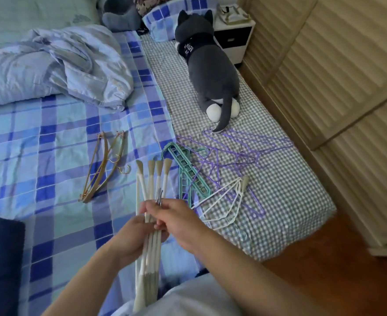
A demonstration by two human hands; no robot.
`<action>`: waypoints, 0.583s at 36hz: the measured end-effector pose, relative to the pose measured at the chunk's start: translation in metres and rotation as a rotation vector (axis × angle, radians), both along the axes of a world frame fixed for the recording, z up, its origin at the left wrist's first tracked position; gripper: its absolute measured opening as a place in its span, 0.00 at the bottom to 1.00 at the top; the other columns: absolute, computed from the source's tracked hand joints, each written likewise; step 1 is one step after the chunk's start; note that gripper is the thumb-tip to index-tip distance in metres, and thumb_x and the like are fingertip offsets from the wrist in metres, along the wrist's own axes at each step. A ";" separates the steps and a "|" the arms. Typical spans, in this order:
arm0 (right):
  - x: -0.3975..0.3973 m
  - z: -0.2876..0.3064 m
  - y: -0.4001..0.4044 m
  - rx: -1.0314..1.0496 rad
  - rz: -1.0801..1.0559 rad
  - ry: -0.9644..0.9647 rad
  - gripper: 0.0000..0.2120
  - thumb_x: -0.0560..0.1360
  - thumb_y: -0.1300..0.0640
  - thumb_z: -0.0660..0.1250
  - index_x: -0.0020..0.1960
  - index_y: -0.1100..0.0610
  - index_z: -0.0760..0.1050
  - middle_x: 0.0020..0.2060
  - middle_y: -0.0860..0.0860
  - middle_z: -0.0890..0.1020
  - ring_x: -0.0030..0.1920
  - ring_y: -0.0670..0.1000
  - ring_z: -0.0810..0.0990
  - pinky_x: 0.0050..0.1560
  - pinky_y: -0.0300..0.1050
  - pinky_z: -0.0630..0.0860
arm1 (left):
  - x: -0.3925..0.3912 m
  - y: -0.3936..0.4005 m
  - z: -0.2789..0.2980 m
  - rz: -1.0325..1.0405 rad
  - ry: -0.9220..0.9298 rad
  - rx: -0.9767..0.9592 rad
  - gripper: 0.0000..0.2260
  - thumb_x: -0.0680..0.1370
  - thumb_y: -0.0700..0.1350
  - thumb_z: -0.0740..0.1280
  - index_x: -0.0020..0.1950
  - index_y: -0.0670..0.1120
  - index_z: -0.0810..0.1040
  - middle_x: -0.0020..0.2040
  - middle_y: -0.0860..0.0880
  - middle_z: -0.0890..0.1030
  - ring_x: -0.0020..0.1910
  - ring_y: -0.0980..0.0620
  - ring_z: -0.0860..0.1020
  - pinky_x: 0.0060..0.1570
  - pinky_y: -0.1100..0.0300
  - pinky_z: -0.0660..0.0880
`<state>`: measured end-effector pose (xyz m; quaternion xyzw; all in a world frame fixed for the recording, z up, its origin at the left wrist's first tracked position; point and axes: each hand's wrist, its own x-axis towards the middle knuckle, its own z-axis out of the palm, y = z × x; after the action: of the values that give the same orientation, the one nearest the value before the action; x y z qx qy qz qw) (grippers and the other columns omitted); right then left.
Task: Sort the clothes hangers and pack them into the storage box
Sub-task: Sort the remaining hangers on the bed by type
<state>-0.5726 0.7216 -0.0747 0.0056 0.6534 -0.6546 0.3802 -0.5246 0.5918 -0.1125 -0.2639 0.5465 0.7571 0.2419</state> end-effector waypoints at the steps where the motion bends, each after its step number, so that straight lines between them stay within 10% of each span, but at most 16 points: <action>1: -0.001 -0.004 0.010 -0.012 0.064 0.016 0.10 0.80 0.47 0.66 0.52 0.49 0.84 0.34 0.46 0.77 0.35 0.46 0.72 0.39 0.44 0.72 | 0.001 0.000 -0.005 -0.028 -0.043 0.001 0.02 0.74 0.32 0.70 0.46 0.35 0.79 0.40 0.38 0.79 0.39 0.46 0.80 0.42 0.56 0.80; 6: -0.022 -0.055 0.083 0.095 0.031 -0.120 0.09 0.79 0.48 0.69 0.56 0.49 0.83 0.35 0.51 0.80 0.39 0.50 0.79 0.49 0.50 0.79 | 0.011 0.001 -0.034 0.037 -0.189 -0.084 0.07 0.82 0.33 0.63 0.56 0.31 0.78 0.46 0.34 0.82 0.46 0.41 0.84 0.59 0.47 0.76; 13: -0.071 -0.186 0.212 0.974 0.025 -0.148 0.12 0.81 0.57 0.58 0.48 0.61 0.78 0.39 0.55 0.80 0.34 0.52 0.78 0.33 0.43 0.71 | 0.032 0.007 -0.033 0.152 -0.317 -0.182 0.08 0.83 0.33 0.61 0.58 0.33 0.77 0.54 0.35 0.85 0.51 0.40 0.85 0.60 0.48 0.77; 21: -0.110 -0.234 0.224 1.071 0.112 -0.268 0.15 0.83 0.49 0.60 0.58 0.62 0.72 0.40 0.54 0.79 0.32 0.52 0.77 0.27 0.43 0.69 | 0.041 0.030 -0.029 0.296 -0.372 -0.262 0.10 0.84 0.34 0.60 0.61 0.33 0.77 0.55 0.38 0.85 0.55 0.41 0.85 0.59 0.48 0.77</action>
<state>-0.6828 0.9459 -0.3086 0.2465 0.8401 -0.2036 0.4381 -0.4832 0.6223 -0.1412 -0.5044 0.5415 0.6455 0.1888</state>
